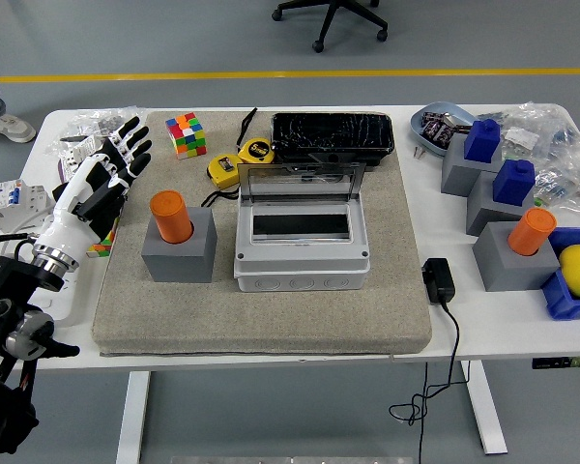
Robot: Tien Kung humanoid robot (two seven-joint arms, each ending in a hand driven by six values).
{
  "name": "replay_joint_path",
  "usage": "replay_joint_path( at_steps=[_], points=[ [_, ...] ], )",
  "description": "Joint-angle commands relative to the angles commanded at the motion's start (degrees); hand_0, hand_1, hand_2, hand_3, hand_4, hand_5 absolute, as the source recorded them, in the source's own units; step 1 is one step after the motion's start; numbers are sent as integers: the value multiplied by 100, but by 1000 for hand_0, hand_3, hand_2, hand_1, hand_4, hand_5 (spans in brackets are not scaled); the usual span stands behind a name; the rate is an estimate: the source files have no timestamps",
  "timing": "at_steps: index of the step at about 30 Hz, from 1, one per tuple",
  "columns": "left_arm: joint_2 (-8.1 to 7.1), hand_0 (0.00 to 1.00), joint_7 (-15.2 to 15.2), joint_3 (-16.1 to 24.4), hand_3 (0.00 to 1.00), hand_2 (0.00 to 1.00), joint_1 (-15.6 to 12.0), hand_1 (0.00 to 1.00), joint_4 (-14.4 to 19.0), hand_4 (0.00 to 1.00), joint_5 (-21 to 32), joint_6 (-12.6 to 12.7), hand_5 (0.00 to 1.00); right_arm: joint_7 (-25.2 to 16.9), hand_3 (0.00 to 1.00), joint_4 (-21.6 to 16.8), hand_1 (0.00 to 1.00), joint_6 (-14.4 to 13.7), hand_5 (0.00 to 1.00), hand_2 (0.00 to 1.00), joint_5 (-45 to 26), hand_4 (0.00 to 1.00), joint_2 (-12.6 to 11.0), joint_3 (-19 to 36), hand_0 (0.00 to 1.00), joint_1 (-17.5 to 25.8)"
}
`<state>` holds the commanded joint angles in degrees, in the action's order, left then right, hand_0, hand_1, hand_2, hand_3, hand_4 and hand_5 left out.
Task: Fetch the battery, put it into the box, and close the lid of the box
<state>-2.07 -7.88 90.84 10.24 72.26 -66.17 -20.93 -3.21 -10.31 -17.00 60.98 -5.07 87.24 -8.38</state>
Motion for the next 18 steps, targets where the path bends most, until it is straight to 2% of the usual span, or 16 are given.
replay_joint_path(
  at_steps=[2,3,11,14,15,18],
  points=[
    [4,998,-1,-18,998,998,3,998,-6,998,29,-3,845,0,793,0,804,1,998,757,-1,998,0,-3,865,0],
    [7,998,-3,-51,998,998,8,998,-20,998,39,-4,932,1,794,0,805,0,998,757,-2,998,-1,-6,865,-2],
    [71,998,-28,-134,998,998,75,998,-138,998,3,-16,923,3,793,0,804,-10,998,757,-33,998,-7,-60,865,-17],
    [113,998,-45,-122,998,998,162,998,-293,998,-93,-48,923,17,793,0,804,-13,998,757,-18,998,-11,-54,865,-13],
    [127,998,-53,-110,998,998,184,998,-343,998,-137,-57,846,18,792,0,804,-15,998,757,-21,998,-11,-59,865,-13],
    [157,998,-77,-58,998,998,223,998,-432,998,-281,-87,846,12,792,0,804,-20,998,757,-45,998,-10,-87,865,-10]
  ],
)
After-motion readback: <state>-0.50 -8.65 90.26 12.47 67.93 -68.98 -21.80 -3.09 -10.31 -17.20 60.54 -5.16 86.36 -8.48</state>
